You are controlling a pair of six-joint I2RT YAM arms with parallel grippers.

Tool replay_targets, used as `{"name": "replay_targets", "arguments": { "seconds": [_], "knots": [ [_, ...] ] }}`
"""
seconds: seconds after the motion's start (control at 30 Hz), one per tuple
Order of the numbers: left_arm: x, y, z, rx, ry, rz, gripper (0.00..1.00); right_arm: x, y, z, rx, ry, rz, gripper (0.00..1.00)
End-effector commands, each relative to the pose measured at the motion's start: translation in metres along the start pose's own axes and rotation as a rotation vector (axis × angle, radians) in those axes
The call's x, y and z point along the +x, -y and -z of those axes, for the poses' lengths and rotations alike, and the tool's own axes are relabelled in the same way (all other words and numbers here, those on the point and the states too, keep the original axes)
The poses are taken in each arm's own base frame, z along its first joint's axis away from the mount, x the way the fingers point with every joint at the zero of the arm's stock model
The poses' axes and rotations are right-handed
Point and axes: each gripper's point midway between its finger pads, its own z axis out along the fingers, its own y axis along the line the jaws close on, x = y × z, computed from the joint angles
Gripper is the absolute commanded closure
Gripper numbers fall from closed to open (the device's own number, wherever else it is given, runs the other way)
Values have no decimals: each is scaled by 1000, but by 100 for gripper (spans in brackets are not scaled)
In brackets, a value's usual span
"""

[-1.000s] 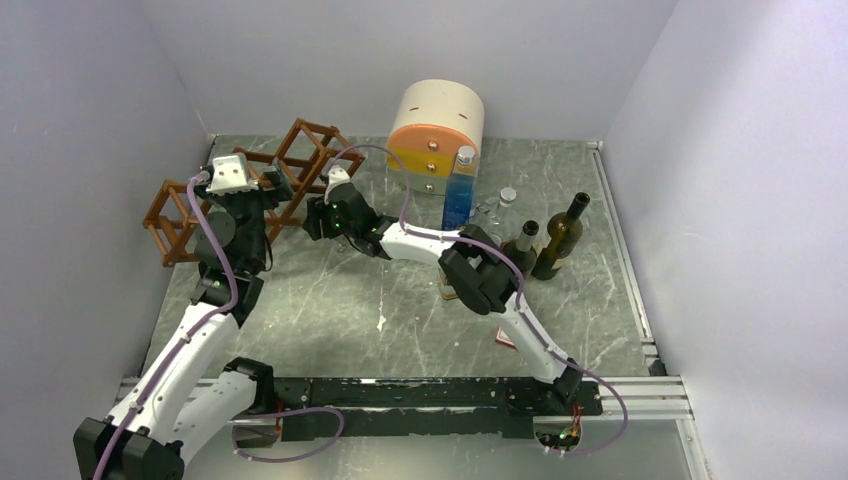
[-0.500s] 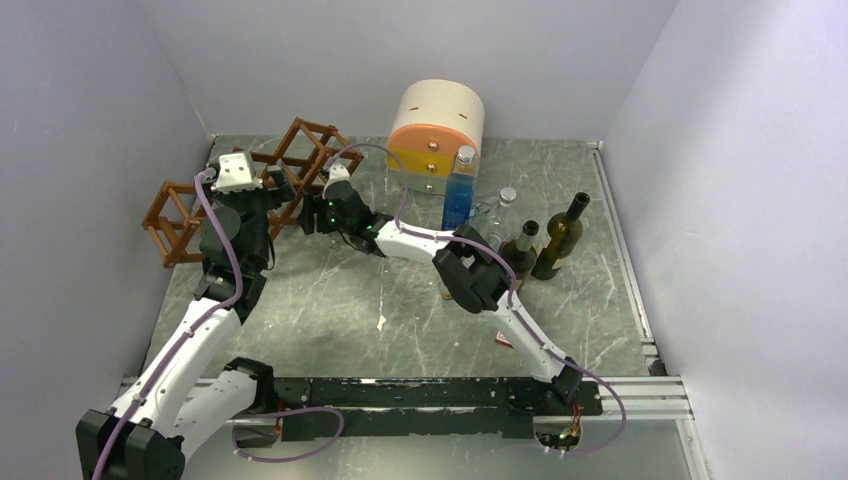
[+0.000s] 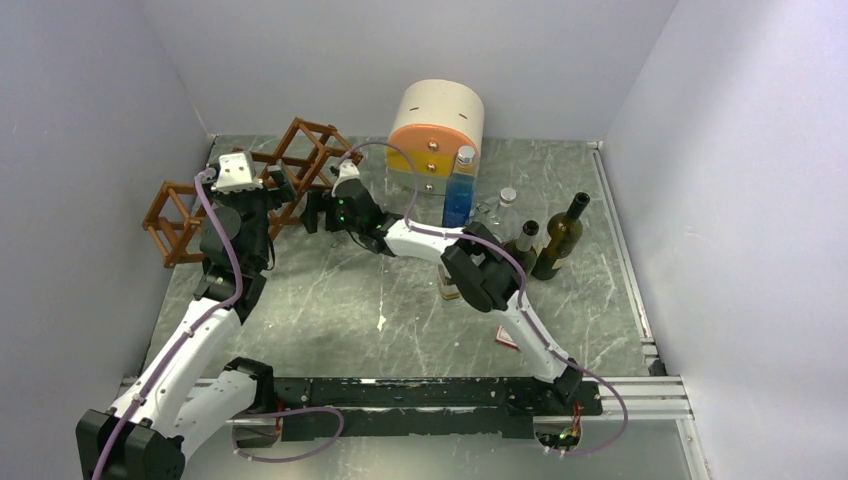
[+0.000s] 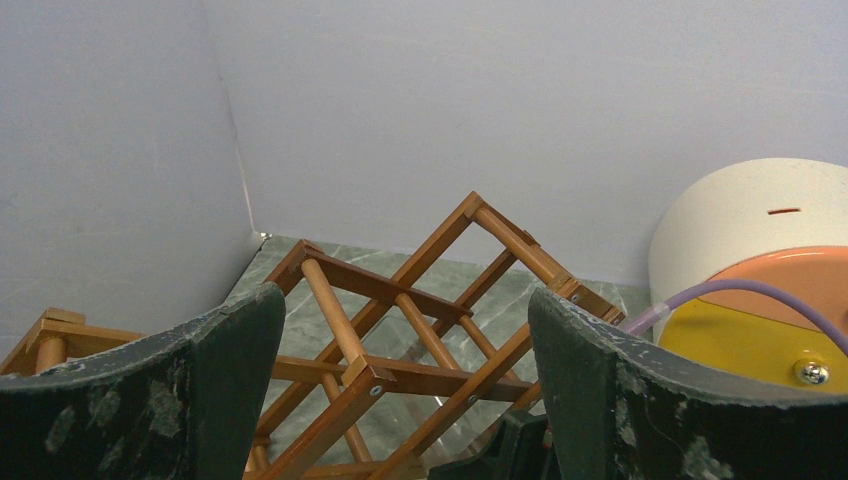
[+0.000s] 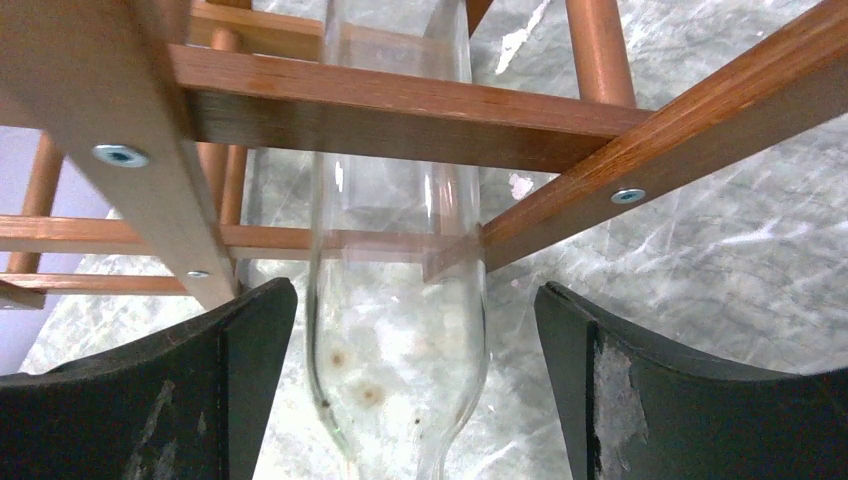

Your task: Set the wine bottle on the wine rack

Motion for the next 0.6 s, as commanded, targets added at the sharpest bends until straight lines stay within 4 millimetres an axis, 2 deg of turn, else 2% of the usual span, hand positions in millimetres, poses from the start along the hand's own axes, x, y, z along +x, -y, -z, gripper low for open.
{"name": "replay_targets", "arguments": {
  "seconds": [0.0, 0.27, 0.4, 0.57],
  "knots": [
    [-20, -4, -4, -26, 34, 32, 5, -45, -26, 27, -71, 81, 32, 4],
    [-17, 1, -6, -4, 14, 31, 5, -16, -12, 64, -24, -40, 42, 8],
    [-17, 3, -7, 6, 15, 31, 5, 3, -10, 75, -38, -110, 67, 15],
    [-17, 5, -7, 14, 13, 30, 4, 25, -4, 73, -19, -192, 76, 31]
  ]
}}
